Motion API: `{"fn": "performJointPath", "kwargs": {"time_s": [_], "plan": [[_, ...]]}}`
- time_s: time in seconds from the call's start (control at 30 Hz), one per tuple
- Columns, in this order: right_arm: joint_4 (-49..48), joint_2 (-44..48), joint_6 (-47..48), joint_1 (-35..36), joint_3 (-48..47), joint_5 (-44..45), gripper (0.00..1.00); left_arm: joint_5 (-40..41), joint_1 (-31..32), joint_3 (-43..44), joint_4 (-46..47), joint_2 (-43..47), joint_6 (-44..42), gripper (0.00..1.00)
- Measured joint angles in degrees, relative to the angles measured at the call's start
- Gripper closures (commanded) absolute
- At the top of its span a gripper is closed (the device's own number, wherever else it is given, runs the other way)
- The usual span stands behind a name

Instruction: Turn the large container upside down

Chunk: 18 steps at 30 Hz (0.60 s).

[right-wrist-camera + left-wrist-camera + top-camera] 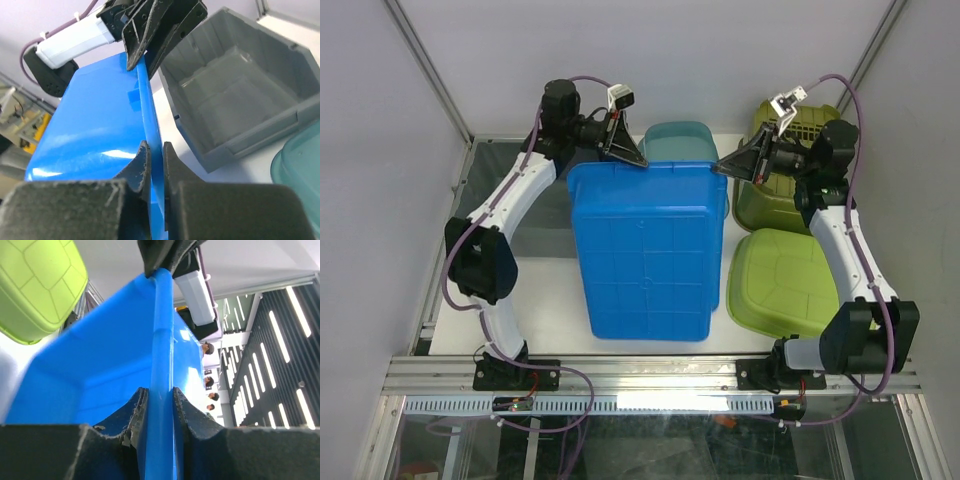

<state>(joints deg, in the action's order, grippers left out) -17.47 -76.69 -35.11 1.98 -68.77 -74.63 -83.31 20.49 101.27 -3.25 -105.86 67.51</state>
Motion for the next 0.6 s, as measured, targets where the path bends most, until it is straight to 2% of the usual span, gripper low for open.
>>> {"fn": "performJointPath", "kwargs": {"time_s": [0.03,0.07,0.13,0.17,0.43,0.6], "plan": [[1.25,-0.09,-0.31,-0.15,0.37,0.52,1.0,0.0,0.0,-0.11,-0.2,-0.79,-0.81,0.58],[2.84,-0.31,-0.74,-0.55,0.7,1.22,1.0,0.33,-0.09,-0.37,-0.33,-1.75,-1.33,0.46],[6.56,-1.2,-1.81,-1.46,1.66,2.21,1.0,4.07,-0.35,-0.83,-1.09,-3.21,-2.36,0.09],[8.66,-1.86,-2.05,-1.9,2.27,2.95,1.0,6.21,-0.48,-1.01,-1.79,-3.74,-2.69,0.02],[24.5,-7.32,1.64,-5.75,3.87,10.91,1.0,19.02,-5.29,-1.14,-10.88,-0.15,-12.09,0.01],[31.39,-8.68,4.28,-5.88,2.69,16.48,1.0,32.83,-10.21,0.74,-22.25,5.55,-22.51,0.01]]}}
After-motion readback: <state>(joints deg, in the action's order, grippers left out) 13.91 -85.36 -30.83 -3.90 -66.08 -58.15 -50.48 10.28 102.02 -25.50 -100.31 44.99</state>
